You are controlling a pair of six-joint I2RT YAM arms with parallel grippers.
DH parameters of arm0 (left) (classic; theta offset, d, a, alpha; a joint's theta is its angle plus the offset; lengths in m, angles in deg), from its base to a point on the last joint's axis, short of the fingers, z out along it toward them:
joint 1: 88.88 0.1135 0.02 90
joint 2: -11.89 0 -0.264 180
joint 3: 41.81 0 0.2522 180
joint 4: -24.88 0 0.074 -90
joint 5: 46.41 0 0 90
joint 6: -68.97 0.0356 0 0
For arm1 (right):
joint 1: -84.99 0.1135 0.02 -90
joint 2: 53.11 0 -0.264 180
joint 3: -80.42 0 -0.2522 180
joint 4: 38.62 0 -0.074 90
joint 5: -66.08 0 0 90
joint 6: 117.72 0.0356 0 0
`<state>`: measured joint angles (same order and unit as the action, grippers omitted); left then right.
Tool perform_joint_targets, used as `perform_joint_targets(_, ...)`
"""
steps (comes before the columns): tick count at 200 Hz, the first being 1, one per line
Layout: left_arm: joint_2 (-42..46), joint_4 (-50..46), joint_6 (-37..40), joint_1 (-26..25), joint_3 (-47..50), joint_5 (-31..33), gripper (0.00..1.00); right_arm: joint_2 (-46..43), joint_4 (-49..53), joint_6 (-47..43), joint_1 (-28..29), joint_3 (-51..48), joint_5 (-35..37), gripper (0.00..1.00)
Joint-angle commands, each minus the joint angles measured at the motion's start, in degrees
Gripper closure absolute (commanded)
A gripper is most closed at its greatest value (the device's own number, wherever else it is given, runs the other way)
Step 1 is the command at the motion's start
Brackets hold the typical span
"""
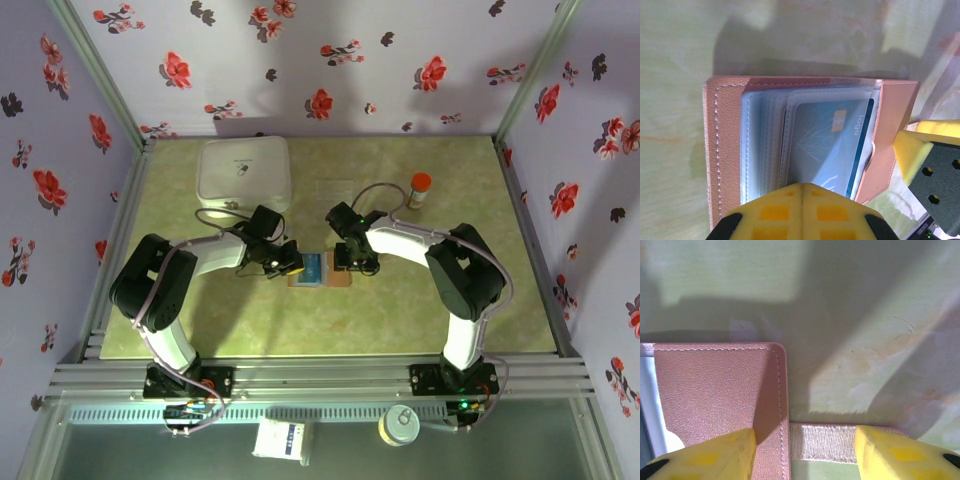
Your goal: Take the credit cards out of the card holder
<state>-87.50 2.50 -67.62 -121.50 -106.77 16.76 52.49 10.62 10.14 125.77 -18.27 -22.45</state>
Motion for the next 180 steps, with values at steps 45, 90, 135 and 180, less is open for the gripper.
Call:
perform_joint_targets(45, 0.2, -1.57, -1.56, -0.11, 1.89, 0.82, 1.0, -6.88, -6.53, 3.31, 1.45, 1.11, -8.28, 0.47)
perform_joint_targets(90, 0.6, -1.48, -1.91, -0.11, 1.58, 0.71, 0.99, -5.2, -16.76, 5.99, 1.76, -1.15, -18.53, 0.55)
perform_joint_targets(135, 2.5, -2.0, -2.75, -0.07, 0.87, 0.53, 0.92, -2.5, -24.82, 7.82, 1.53, -5.05, -22.63, 0.65)
perform_joint_targets(180, 4.34, -3.34, -2.09, -0.12, -0.8, -0.11, 0.87, -0.18, -26.91, 8.37, 1.57, -6.43, -23.48, 0.66)
